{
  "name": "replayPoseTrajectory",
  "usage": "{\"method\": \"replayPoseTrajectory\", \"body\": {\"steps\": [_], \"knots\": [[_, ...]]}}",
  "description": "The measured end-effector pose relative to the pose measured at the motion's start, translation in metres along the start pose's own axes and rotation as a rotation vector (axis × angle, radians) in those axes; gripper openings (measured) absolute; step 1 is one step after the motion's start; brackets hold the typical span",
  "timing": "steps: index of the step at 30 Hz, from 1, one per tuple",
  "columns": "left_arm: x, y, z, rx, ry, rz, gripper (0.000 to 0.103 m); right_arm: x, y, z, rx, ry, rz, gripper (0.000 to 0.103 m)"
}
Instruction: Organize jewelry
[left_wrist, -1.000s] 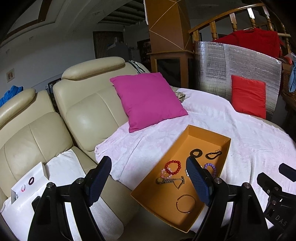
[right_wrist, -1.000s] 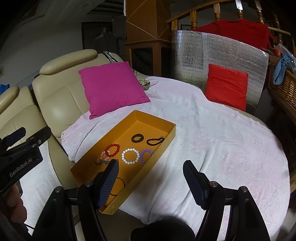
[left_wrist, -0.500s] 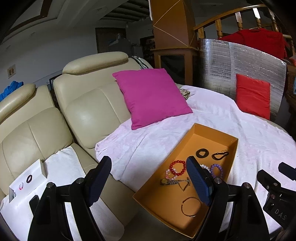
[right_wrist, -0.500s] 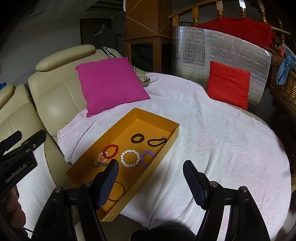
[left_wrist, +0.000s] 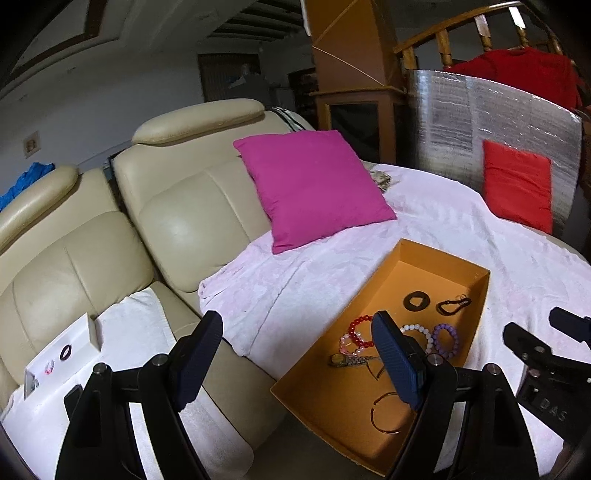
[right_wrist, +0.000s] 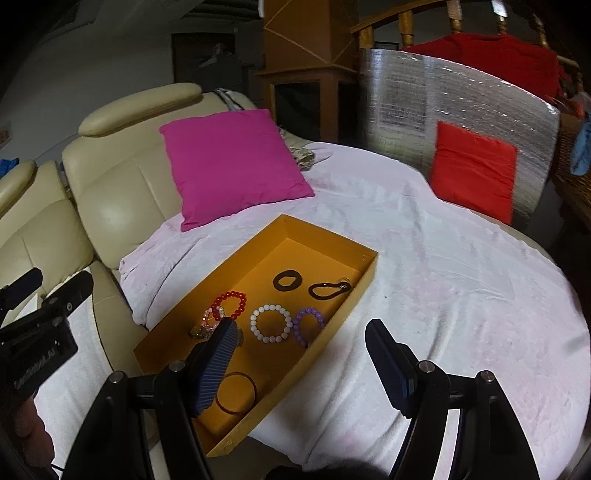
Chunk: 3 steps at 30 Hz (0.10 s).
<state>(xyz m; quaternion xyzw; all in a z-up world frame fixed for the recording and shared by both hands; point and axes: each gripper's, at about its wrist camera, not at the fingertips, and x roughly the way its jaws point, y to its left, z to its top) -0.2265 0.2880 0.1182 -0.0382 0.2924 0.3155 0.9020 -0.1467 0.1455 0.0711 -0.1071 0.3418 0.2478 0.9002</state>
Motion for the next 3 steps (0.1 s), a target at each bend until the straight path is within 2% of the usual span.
{"method": "replayPoseTrajectory", "body": {"steps": [3], "knots": [[0.008,-0.010,-0.004,-0.002,0.045,0.008,0.083,0.016,-0.006,0.003,-0.042,0.012,0.033,0.075]]}}
